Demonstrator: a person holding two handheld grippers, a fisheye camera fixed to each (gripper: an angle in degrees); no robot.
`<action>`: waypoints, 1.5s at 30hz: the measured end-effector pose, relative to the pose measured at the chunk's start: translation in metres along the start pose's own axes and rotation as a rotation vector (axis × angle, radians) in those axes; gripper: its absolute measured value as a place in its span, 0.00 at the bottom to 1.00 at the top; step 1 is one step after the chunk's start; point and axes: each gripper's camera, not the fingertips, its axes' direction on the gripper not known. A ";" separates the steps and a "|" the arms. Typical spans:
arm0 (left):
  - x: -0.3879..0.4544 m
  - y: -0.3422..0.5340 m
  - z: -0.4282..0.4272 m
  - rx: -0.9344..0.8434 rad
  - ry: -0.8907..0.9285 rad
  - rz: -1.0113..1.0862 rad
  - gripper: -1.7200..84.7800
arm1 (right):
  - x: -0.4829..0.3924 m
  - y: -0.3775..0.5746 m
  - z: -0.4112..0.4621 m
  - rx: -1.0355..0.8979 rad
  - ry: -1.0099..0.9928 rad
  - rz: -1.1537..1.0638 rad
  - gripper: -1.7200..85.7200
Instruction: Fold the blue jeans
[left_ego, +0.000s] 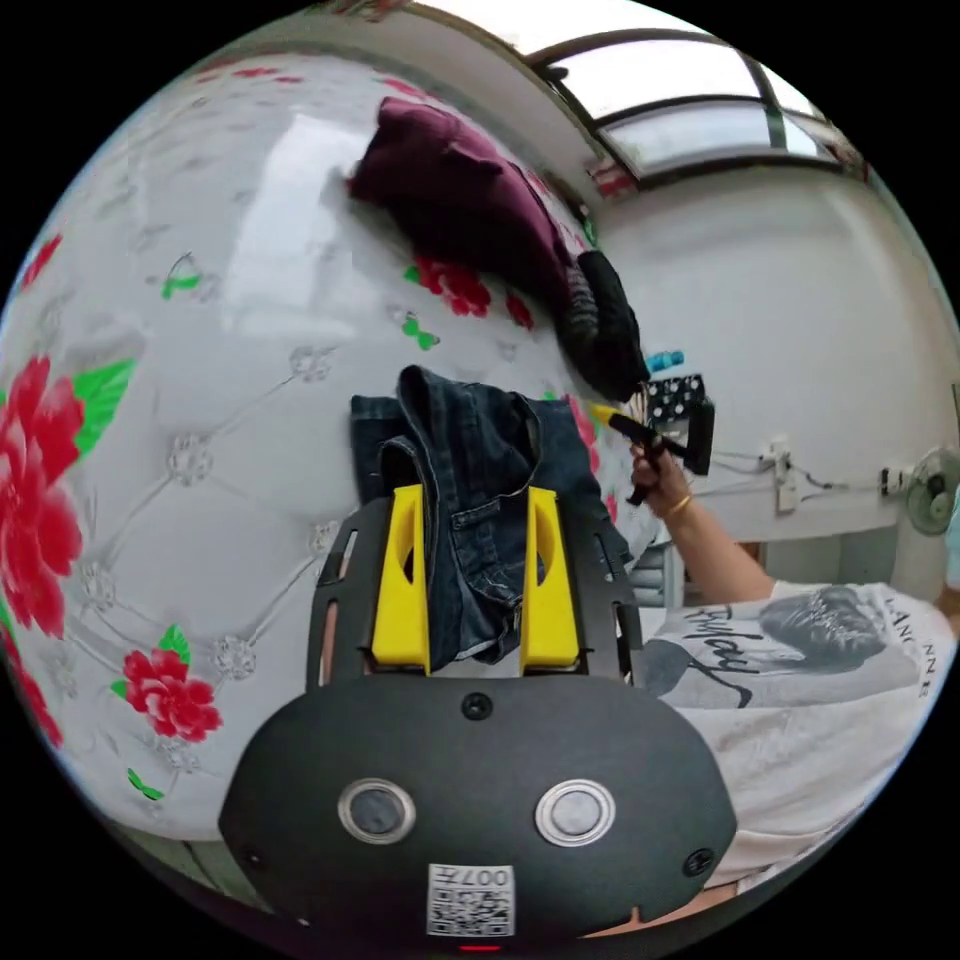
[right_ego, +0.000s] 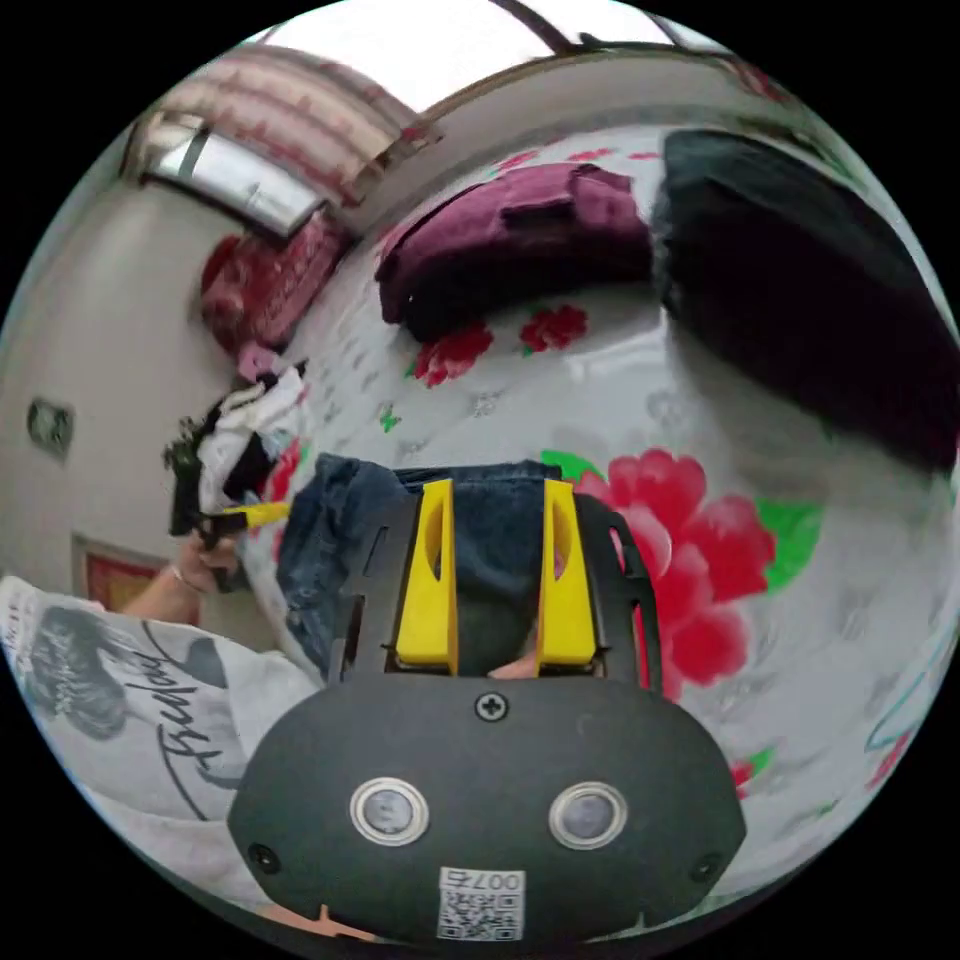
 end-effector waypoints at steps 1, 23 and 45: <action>0.013 -0.003 0.006 -0.020 -0.058 0.042 0.17 | -0.007 -0.007 0.008 -0.022 0.032 -0.050 0.10; -0.084 0.034 0.004 -0.127 0.112 -0.153 0.19 | 0.127 0.083 -0.006 -0.070 -0.426 0.395 0.15; 0.216 -0.244 0.062 0.011 0.214 0.397 0.09 | 0.155 -0.080 -0.292 0.436 -0.039 0.135 0.06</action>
